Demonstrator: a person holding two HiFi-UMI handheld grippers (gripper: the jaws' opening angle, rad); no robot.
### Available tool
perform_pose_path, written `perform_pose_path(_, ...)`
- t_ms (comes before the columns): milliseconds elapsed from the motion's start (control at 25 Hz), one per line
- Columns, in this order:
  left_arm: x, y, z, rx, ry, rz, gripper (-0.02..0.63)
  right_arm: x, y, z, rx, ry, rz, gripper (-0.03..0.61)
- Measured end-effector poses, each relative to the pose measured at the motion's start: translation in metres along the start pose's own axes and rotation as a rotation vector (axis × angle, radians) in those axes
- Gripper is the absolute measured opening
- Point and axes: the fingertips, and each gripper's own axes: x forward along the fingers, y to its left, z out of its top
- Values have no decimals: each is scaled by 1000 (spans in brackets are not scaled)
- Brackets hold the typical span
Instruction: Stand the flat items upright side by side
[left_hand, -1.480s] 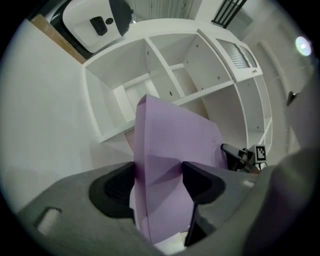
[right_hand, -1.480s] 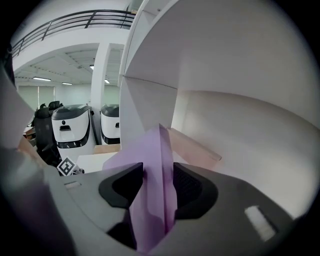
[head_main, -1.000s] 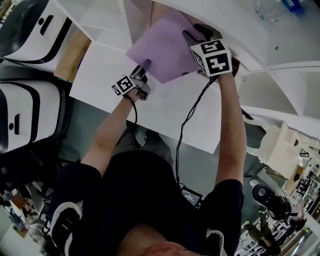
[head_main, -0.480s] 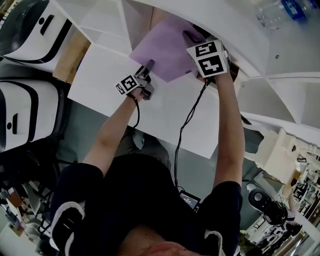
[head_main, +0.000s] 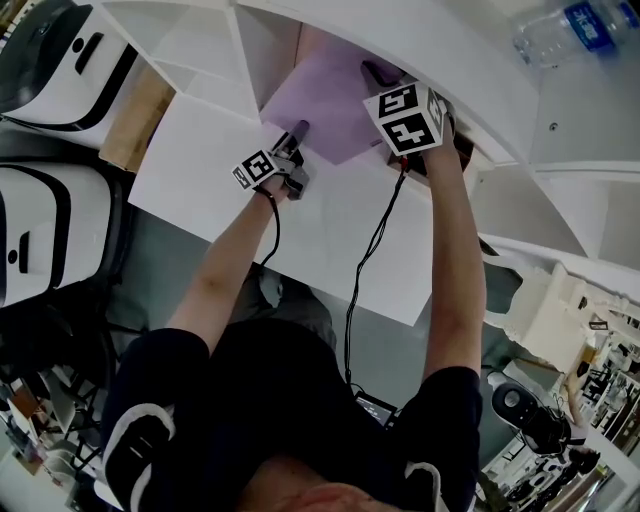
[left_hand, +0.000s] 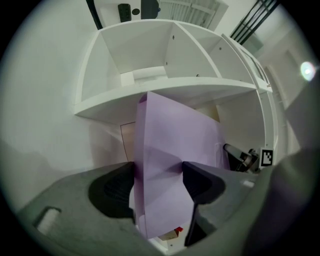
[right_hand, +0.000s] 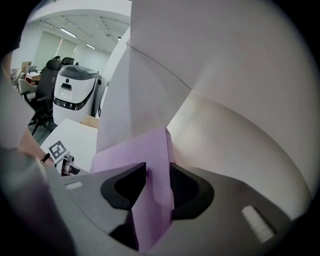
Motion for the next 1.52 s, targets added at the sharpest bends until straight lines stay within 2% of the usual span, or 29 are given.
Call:
perform_pose_path(440,24,9,3,-46,-23,-9,308,24,-8,3,-65,11,-12,143)
perform_pose_path(840,37,24,2,-58,-29,32,308,46,-15,-7,-55,29,-13,129)
perform_pose_path(1280,61,37,5,-106,-38,71,293,62,-16,4,-96,2,-22,118)
perform_pose_path(1520,77,43,8,-136,-28,96,281,70,-15,11,-154,-15,-49,118)
